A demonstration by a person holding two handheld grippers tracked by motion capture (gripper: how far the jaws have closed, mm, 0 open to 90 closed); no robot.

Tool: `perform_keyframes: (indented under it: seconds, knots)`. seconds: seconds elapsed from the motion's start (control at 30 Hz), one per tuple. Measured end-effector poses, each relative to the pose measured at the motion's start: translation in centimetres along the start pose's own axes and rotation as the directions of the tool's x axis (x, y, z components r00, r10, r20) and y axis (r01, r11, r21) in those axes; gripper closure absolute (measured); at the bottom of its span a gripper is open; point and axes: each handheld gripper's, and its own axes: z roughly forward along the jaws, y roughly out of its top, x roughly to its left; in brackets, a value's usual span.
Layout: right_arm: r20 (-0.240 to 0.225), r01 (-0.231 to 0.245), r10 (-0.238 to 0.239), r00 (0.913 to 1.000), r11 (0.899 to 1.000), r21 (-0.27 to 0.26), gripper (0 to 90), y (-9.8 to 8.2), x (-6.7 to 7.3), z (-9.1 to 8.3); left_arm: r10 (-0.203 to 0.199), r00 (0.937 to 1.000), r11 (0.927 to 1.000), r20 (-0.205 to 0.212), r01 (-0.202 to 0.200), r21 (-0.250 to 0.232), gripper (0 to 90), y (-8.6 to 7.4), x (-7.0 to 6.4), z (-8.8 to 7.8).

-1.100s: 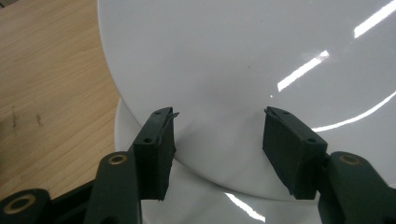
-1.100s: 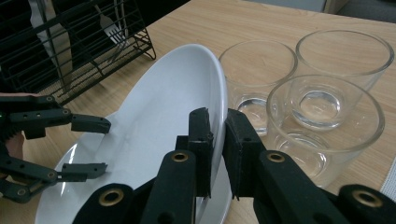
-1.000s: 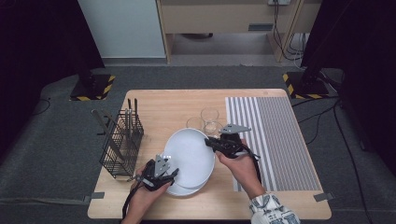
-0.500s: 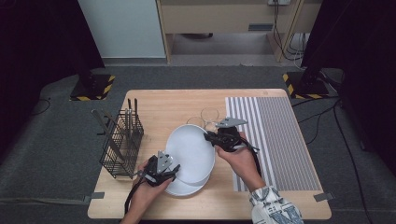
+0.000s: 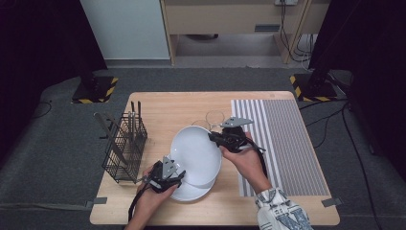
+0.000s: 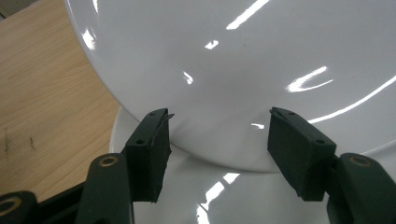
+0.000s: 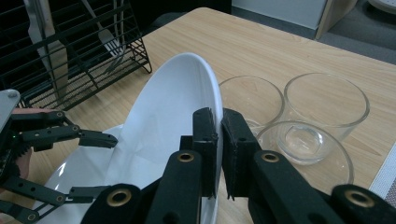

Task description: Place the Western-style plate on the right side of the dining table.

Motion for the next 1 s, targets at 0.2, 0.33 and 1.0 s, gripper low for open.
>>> perform_keyframes:
  seconds: [0.2, 0.33, 1.0]
  knots:
    - [0.005, 0.015, -0.015, 0.9999, 1.000, 0.004, 85.1, 0.3, 0.1, 0.0, 0.006, 1.0000, 1.0000, 0.001, -0.006, -0.007, 38.8, 0.0, -0.1, 0.1]
    - [0.006, 0.017, -0.017, 0.9998, 1.000, 0.013, 85.0, 0.5, 0.0, 0.2, 0.013, 0.9999, 0.9999, -0.002, -0.013, -0.004, 38.7, 0.1, -0.1, 0.1]
    - [0.006, 0.061, -0.061, 0.9981, 0.998, 0.028, 86.0, 1.9, 0.7, 0.4, 0.021, 0.9998, 0.9998, -0.005, -0.021, -0.002, 34.0, 0.2, -0.4, 0.2]
